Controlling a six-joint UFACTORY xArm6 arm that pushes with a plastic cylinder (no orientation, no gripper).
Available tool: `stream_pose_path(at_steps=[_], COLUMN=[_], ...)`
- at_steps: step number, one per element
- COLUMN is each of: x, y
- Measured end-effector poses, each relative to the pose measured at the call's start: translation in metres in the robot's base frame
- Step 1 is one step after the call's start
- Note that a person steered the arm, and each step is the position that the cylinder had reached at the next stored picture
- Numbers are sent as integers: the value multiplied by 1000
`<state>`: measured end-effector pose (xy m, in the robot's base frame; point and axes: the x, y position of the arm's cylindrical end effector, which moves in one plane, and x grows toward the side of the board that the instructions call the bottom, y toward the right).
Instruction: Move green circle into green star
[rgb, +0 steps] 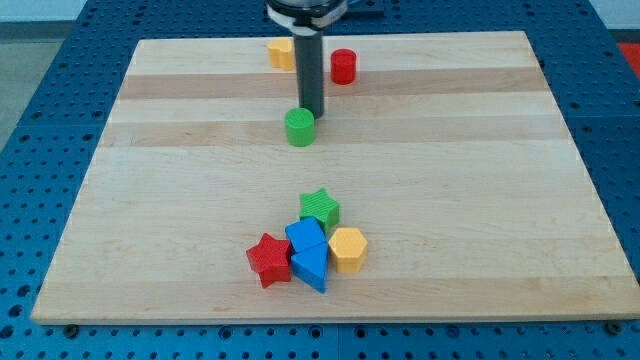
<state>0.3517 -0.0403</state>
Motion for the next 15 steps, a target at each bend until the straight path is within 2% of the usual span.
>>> stream_pose_path(at_steps=[1, 6, 7, 8, 9, 12, 15], x=[13, 138, 131, 113, 114, 150, 153], y=[-13, 0, -6, -39, -66, -98, -54])
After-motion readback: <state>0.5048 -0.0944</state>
